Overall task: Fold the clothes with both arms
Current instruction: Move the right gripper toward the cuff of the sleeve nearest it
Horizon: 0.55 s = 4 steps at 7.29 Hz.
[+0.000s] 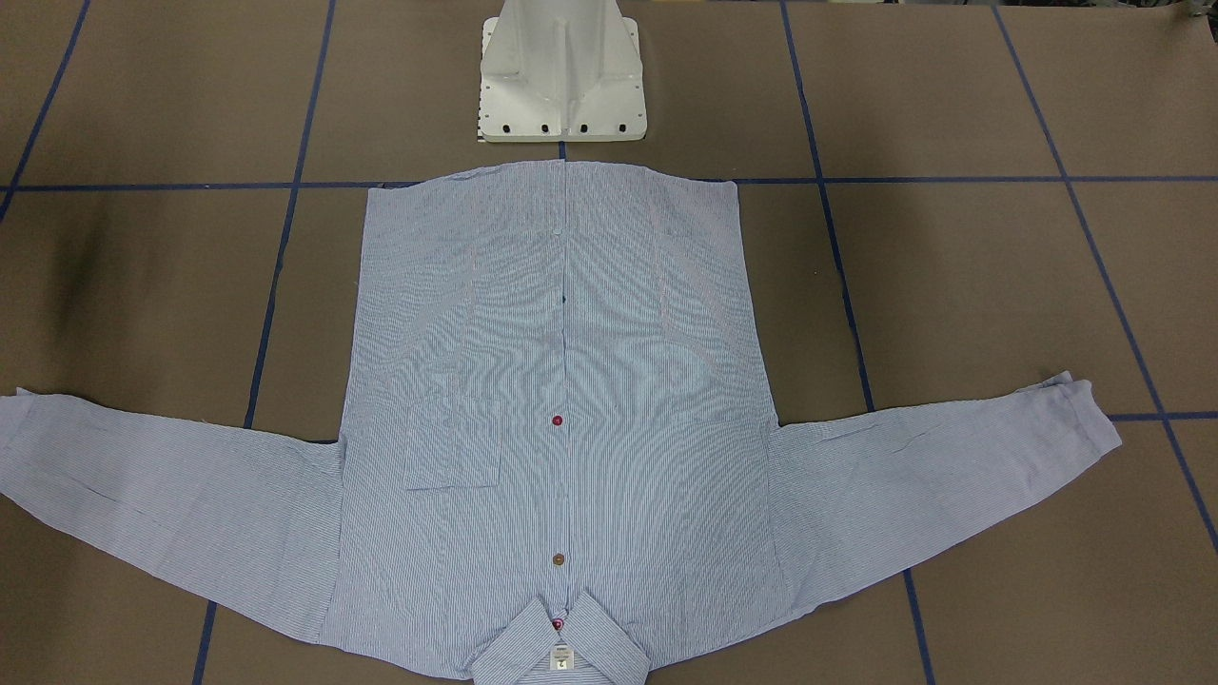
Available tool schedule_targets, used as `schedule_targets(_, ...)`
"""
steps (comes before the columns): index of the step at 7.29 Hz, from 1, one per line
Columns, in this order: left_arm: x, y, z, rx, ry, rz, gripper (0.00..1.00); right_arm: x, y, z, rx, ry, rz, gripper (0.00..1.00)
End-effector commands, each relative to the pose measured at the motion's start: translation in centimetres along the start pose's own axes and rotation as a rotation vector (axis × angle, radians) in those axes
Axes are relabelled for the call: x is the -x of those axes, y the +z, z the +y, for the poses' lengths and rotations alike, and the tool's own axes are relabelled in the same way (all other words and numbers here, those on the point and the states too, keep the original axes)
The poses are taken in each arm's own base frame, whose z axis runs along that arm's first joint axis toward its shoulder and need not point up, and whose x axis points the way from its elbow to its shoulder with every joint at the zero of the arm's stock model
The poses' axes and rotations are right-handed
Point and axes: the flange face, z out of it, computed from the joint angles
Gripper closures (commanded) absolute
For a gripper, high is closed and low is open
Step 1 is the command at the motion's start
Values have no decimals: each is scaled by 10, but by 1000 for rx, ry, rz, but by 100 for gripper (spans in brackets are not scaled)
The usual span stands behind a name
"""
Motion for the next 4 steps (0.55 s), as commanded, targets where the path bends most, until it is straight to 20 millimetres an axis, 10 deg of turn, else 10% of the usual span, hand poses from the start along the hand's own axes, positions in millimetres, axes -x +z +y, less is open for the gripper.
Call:
schedule_targets(1,1,1,0,1,3,-1,0,12,53,0,-38,-137,32,2)
schedule_targets(4,1,0,0,-1,1,-1,0,-28,92,36,-12,-249,43,12)
